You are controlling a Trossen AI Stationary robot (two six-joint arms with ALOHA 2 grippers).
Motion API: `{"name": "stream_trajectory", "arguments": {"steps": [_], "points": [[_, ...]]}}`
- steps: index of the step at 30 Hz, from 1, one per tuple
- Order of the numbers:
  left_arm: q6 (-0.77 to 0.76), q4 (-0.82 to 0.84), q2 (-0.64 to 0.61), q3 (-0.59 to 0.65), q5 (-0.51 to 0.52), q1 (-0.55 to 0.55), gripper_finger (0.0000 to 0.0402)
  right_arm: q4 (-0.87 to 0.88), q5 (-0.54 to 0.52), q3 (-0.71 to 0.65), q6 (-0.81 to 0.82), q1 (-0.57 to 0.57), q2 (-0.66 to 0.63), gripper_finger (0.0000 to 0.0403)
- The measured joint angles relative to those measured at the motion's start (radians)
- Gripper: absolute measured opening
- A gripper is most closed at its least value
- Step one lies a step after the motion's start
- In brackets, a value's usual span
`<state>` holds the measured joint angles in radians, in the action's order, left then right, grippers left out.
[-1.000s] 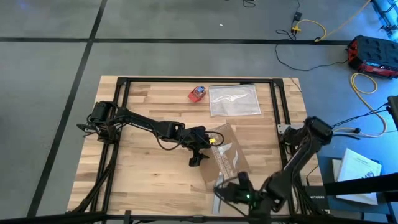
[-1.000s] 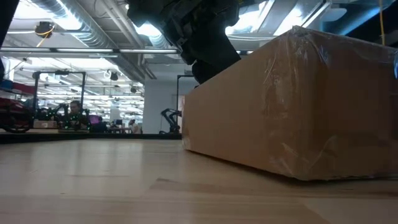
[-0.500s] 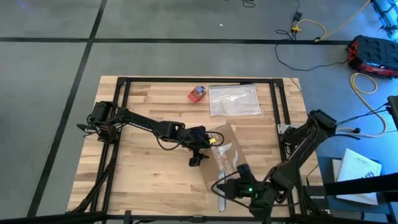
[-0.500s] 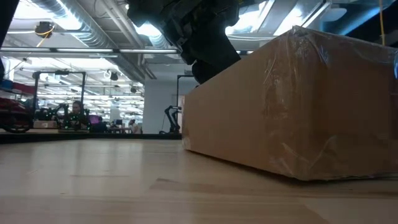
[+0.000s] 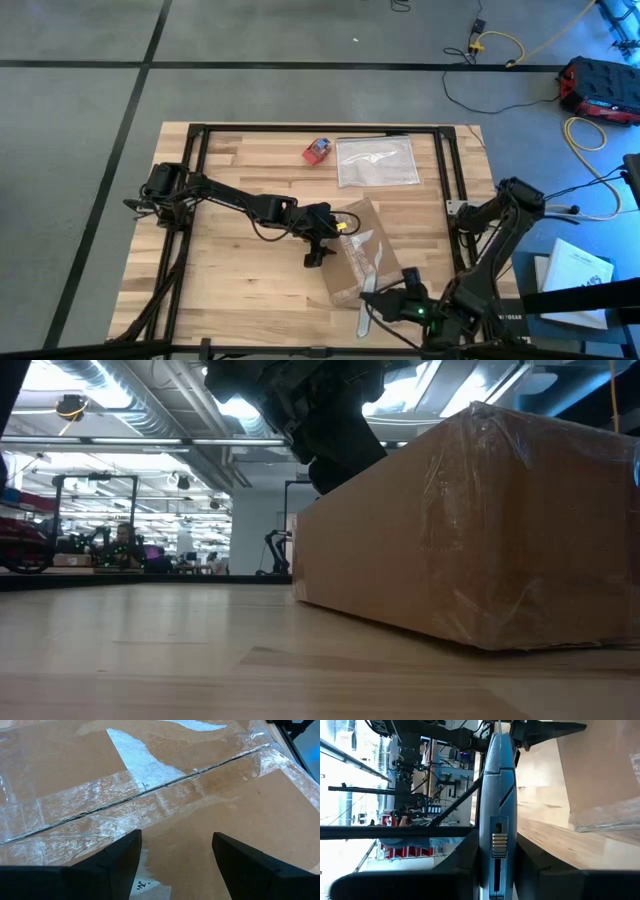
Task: Unpack boxes
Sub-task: Open the box using the silver cutter
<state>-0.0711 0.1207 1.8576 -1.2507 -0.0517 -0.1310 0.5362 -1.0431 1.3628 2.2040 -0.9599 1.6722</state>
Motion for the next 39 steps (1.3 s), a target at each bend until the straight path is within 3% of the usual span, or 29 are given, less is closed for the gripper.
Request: {"name": "stream_trajectory", "arguments": {"steps": [19, 39], "points": [[0.000, 0.000, 0.000, 0.000, 0.000, 0.000, 0.0234, 0.043, 0.087, -0.001, 0.036, -0.004, 0.001, 0.0061], [0.000, 0.000, 0.000, 0.000, 0.000, 0.000, 0.0234, 0.119, -0.109, -0.009, 0.057, -0.162, -0.002, 0.0061]]}}
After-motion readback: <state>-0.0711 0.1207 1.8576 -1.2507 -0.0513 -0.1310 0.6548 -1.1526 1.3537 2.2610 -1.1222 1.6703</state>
